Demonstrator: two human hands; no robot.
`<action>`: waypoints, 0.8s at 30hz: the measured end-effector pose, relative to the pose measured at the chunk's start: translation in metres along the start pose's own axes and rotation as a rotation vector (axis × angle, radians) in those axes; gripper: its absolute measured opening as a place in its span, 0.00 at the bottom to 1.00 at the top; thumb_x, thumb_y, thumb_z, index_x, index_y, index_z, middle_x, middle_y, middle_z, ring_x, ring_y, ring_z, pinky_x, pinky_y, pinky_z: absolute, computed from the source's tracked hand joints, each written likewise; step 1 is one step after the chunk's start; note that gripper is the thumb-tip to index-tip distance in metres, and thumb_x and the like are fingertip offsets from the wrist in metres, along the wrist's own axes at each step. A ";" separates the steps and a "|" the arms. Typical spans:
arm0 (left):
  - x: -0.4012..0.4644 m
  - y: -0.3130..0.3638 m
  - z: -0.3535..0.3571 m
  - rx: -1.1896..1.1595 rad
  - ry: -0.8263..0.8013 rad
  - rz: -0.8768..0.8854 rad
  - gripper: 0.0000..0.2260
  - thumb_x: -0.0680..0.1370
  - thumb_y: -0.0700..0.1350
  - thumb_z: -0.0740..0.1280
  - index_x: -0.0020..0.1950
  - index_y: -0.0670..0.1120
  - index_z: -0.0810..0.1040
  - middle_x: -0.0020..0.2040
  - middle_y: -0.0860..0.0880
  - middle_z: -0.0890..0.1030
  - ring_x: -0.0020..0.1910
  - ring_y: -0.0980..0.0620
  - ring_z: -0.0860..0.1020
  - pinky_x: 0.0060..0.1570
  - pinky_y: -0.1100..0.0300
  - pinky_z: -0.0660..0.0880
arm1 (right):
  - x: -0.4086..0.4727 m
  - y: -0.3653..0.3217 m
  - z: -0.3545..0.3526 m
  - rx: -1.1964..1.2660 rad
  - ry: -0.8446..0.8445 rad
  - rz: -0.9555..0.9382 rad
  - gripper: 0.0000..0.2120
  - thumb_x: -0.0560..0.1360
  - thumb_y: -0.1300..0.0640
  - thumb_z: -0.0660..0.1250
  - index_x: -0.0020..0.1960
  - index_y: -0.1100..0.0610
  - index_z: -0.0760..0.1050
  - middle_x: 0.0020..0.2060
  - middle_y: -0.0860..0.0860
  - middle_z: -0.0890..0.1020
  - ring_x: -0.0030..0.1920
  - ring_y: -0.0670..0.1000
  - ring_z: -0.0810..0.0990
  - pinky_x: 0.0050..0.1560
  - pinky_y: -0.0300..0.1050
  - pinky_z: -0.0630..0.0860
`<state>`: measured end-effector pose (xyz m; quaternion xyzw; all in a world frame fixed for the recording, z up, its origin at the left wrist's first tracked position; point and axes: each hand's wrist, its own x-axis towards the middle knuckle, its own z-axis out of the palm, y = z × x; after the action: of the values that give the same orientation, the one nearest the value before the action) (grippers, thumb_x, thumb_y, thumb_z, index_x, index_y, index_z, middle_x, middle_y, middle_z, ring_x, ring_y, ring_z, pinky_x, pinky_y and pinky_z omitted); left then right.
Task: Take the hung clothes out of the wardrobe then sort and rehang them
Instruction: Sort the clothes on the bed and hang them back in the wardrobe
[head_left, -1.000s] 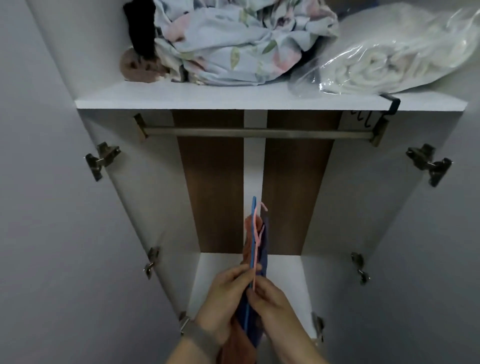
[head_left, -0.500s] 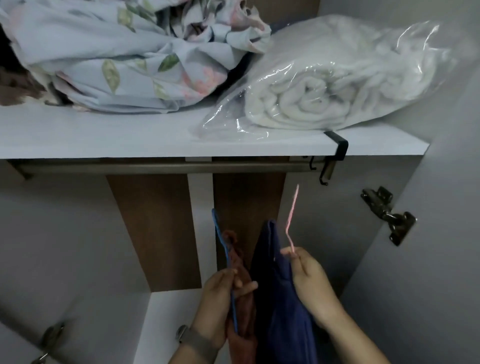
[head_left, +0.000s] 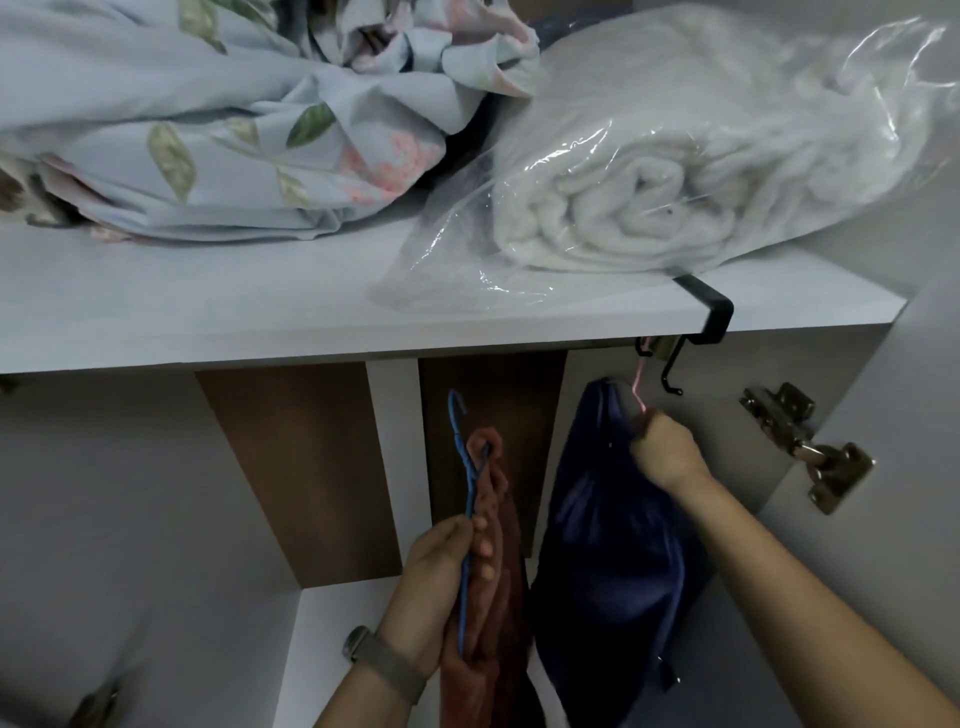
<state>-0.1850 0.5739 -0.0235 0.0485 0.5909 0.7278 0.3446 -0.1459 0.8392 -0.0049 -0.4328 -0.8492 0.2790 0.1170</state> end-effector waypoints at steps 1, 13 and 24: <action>0.001 0.002 0.000 -0.013 -0.013 0.003 0.12 0.81 0.41 0.56 0.43 0.40 0.76 0.30 0.49 0.78 0.26 0.57 0.75 0.31 0.66 0.73 | 0.000 0.003 0.003 -0.062 -0.027 0.037 0.12 0.77 0.64 0.56 0.58 0.64 0.72 0.54 0.63 0.79 0.50 0.61 0.78 0.47 0.49 0.74; 0.025 -0.011 0.023 -0.108 -0.061 0.002 0.06 0.79 0.35 0.60 0.48 0.40 0.77 0.43 0.45 0.80 0.44 0.51 0.77 0.55 0.55 0.73 | -0.162 -0.009 0.070 0.090 -0.304 -0.283 0.12 0.74 0.44 0.65 0.53 0.50 0.73 0.48 0.47 0.81 0.49 0.49 0.80 0.49 0.42 0.73; 0.033 0.009 0.023 0.420 -0.171 0.215 0.14 0.79 0.39 0.60 0.52 0.57 0.79 0.53 0.56 0.81 0.55 0.59 0.77 0.59 0.61 0.72 | -0.114 0.004 0.052 0.416 0.061 -0.141 0.20 0.79 0.54 0.63 0.28 0.57 0.72 0.22 0.51 0.75 0.26 0.45 0.71 0.32 0.46 0.69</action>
<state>-0.2029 0.6107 -0.0202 0.2428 0.6895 0.6147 0.2962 -0.0977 0.7304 -0.0447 -0.3472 -0.7975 0.4261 0.2488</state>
